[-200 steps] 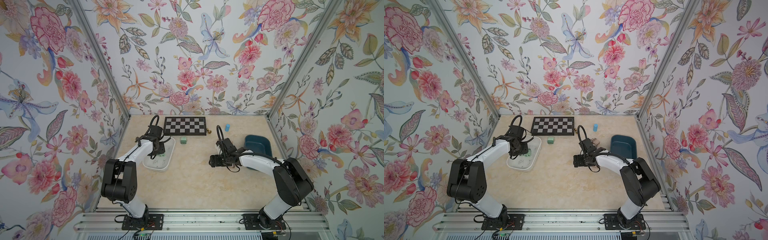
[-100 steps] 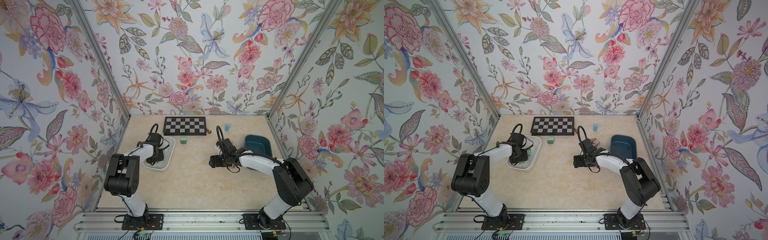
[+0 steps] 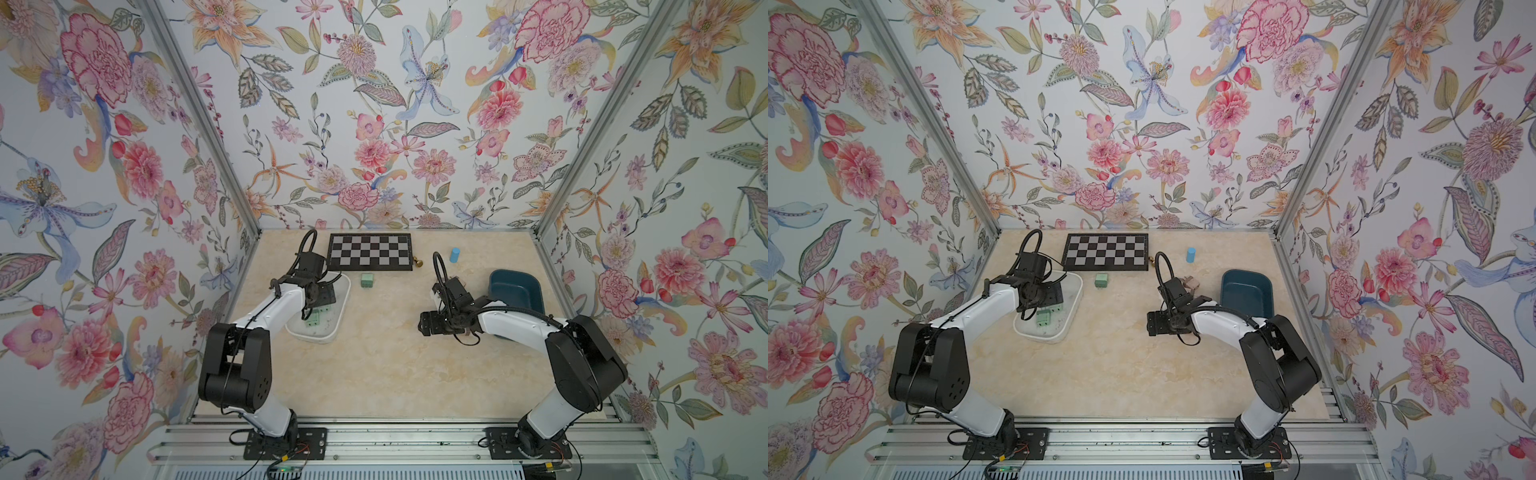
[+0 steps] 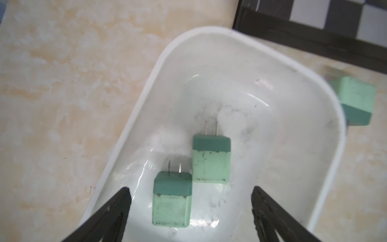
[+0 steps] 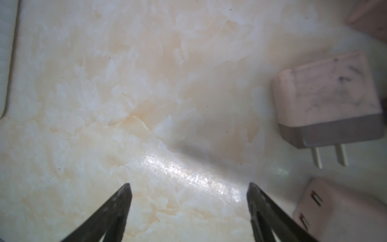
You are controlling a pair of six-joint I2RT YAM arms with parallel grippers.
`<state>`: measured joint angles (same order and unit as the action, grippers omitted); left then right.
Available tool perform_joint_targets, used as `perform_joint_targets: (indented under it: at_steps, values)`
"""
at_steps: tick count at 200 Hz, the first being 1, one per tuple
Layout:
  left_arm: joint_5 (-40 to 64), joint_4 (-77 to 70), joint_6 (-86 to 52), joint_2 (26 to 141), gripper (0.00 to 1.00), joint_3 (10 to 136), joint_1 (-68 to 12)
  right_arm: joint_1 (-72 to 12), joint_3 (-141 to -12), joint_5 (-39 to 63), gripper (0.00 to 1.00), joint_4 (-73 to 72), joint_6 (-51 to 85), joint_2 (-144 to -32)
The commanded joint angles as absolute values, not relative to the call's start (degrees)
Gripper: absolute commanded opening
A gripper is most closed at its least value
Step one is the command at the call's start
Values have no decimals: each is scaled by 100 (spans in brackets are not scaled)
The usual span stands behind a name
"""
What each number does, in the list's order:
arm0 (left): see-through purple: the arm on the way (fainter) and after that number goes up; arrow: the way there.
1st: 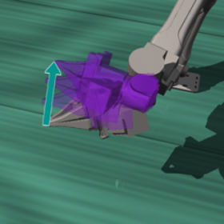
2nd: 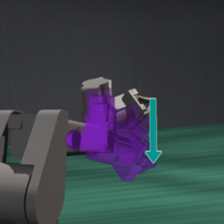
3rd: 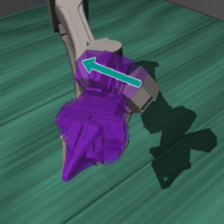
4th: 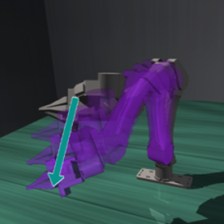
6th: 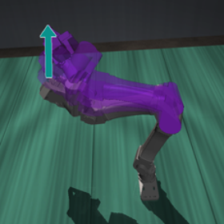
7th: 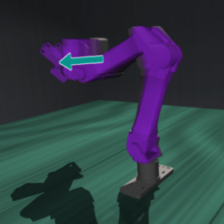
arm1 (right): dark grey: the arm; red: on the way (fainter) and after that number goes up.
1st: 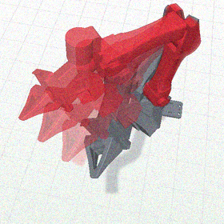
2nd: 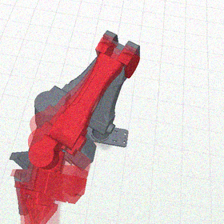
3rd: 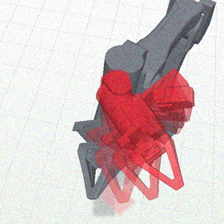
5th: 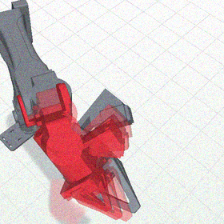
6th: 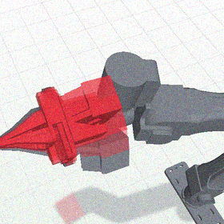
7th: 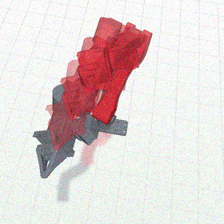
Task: Place the plugs by color into the storage box
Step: Pick up the plug from the center of the board.
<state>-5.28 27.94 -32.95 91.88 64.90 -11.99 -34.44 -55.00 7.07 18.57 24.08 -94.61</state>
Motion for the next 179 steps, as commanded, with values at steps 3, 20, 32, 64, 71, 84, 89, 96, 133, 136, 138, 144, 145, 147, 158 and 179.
perform_joint_targets:
  at_steps: [3, 20, 32, 64, 71, 84, 89, 96, 133, 136, 138, 144, 145, 147, 158, 179]
  values:
    - [-661, 2977, -3481, 9316, 94, 7355, -1739, -3421, -5485, 702, 88, 1881, 2444, -9409]
    - [-610, 3119, -3510, 9880, 99, 8113, -2111, -3415, -5502, 712, 88, 1881, 2433, -9438]
    - [-428, 3146, -3510, 10346, 100, 8562, -2270, -3410, -5498, 720, 88, 1881, 2432, -9435]
    - [-224, 3153, -3483, 11418, 99, 9508, -2509, -3401, -5418, 723, 88, 1881, 2431, -9323]
    - [-186, 3153, -3482, 11641, 99, 9656, -2523, -3386, -5389, 726, 88, 1884, 2432, -9287]
    - [-183, 3219, -3486, 11976, 98, 9888, -2524, -3367, -5342, 731, 88, 1886, 2418, -9241]
    - [-197, 3251, -3491, 12093, 98, 9964, -2523, -3366, -5323, 738, 88, 1881, 2413, -9225]
    - [-210, 3269, -3489, 12244, 98, 10050, -2522, -3357, -5312, 738, 88, 1881, 2408, -9212]
    - [-207, 3232, -3497, 12794, 94, 10265, -2526, -3314, -5216, 750, 88, 1882, 2388, -9185]
    - [-203, 3215, -3498, 12832, 94, 10261, -2523, -3313, -5212, 751, 88, 1881, 2383, -9185]
    - [-196, 3208, -3498, 12850, 94, 10269, -2523, -3307, -5205, 752, 88, 1881, 2382, -9185]
    - [-177, 3181, -3514, 12907, 93, 10266, -2522, -3310, -5195, 749, 88, 1883, 2385, -9185]
    - [-176, 3173, -3515, 12918, 93, 10270, -2522, -3307, -5190, 748, 88, 1882, 2379, -9185]
    - [-163, 3160, -3520, 12937, 92, 10269, -2520, -3305, -5187, 754, 88, 1881, 2374, -9185]
    - [-120, 3102, -3549, 13026, 89, 10256, -2523, -3301, -5166, 753, 88, 1886, 2377, -9180]
    - [-113, 2958, -3586, 13139, 85, 10203, -2523, -3288, -5128, 746, 88, 1881, 2369, -9150]
